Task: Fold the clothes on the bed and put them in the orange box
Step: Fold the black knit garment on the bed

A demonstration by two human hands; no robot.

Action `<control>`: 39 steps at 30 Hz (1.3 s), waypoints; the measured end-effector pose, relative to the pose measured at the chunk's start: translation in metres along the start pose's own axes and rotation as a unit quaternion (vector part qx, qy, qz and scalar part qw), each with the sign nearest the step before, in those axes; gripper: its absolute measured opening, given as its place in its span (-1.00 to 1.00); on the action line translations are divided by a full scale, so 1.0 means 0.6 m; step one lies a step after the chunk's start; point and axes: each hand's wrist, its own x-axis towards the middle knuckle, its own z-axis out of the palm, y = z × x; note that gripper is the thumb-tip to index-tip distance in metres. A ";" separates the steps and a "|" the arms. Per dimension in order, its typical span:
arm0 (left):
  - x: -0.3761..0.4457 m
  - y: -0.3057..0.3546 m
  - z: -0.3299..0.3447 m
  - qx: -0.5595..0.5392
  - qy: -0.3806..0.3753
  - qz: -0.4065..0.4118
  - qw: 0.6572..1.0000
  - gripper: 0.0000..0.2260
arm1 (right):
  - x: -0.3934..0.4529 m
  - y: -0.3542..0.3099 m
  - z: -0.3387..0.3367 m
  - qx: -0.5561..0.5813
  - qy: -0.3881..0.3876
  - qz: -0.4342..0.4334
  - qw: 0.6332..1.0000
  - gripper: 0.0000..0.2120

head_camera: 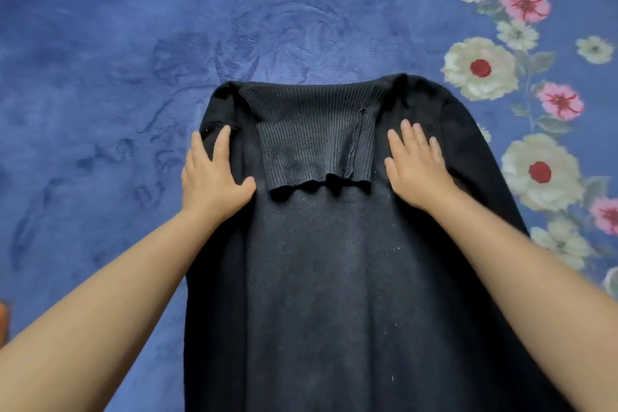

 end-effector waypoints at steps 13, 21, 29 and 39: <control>-0.177 -0.079 -0.028 0.486 -0.007 0.002 0.874 -0.47 | -0.312 0.054 0.133 0.075 0.115 0.062 0.989 -0.62; -0.232 0.063 0.027 0.325 0.015 0.189 0.927 -0.68 | -0.387 0.128 0.124 0.186 0.034 0.362 0.913 -0.47; -0.287 0.118 0.110 0.316 -0.237 0.155 0.905 -0.45 | -0.374 0.222 -0.007 0.394 0.229 0.446 0.770 -0.72; -0.288 0.196 0.108 0.198 -0.090 0.174 0.960 -0.78 | -0.309 0.325 -0.099 0.258 0.281 0.320 0.867 -0.40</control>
